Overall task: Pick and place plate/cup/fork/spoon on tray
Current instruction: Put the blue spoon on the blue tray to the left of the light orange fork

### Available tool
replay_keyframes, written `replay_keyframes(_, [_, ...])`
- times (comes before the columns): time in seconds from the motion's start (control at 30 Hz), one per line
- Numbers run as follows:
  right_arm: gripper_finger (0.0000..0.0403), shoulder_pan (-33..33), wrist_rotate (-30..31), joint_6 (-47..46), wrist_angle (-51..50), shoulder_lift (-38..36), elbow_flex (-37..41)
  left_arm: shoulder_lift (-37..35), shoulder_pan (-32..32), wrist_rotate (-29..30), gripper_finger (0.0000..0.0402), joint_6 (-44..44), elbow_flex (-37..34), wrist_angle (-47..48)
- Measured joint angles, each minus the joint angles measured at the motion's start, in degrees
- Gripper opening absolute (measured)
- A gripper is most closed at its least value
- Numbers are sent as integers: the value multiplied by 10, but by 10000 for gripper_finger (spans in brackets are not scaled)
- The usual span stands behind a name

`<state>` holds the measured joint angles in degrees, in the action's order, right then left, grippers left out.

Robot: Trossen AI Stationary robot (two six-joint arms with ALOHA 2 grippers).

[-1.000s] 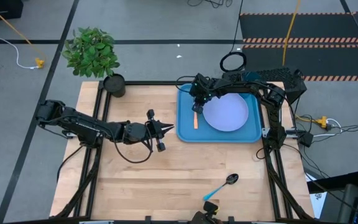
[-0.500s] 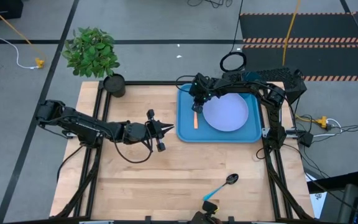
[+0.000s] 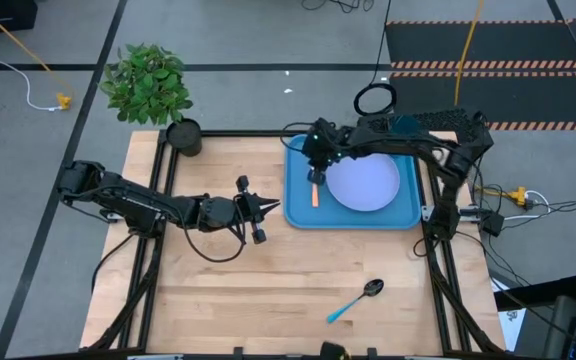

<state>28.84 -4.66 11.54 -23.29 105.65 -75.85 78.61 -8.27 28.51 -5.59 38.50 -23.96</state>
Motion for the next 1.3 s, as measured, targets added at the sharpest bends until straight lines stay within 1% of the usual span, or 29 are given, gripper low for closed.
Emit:
replay_keyframes(0.17, [4, -55, 1, -13, -57, -100, 13, 0, 2, 0, 35, -2, 2, -3])
replay_keyframes(0.3, [4, -112, 6, -77, -71, -196, 68, 0, 1, 0, 35, -1, 2, -3])
replay_keyframes(0.4, [4, -175, 58, -146, -86, -259, 116, 0, 0, -9, 35, -1, 2, -4])
replay_keyframes(0.47, [6, -224, 91, -191, -110, -288, 137, 0, -1, -23, 35, -1, 2, -4])
replay_keyframes(0.57, [16, -303, 107, -266, -138, -311, 150, 0, -1, -58, 35, 1, 2, -4])
replay_keyframes(0.67, [30, -380, 107, -326, -144, -314, 151, 0, -1, -116, 35, 13, 2, -4])
replay_keyframes(0.77, [49, -448, 106, -364, -150, -307, 151, 0, -4, -180, 35, 41, 3, -4])
replay_keyframes(0.83, [62, -491, 105, -385, -154, -299, 151, 0, -14, -201, 35, 63, 3, -2])
replay_keyframes(0.93, [82, -545, 103, -399, -156, -280, 151, 0, -39, -203, 35, 78, 3, 7])
replay_keyframes(1.03, [99, -586, 104, -405, -158, -251, 151, 0, -67, -189, 35, 79, 3, 9])
replay_keyframes(1.17, [117, -619, 100, -409, -156, -201, 151, 0, -97, -165, 35, 88, 3, 9])
replay_keyframes(1.3, [131, -640, 72, -409, -139, -157, 151, 0, -118, -146, 35, 121, 3, 13])
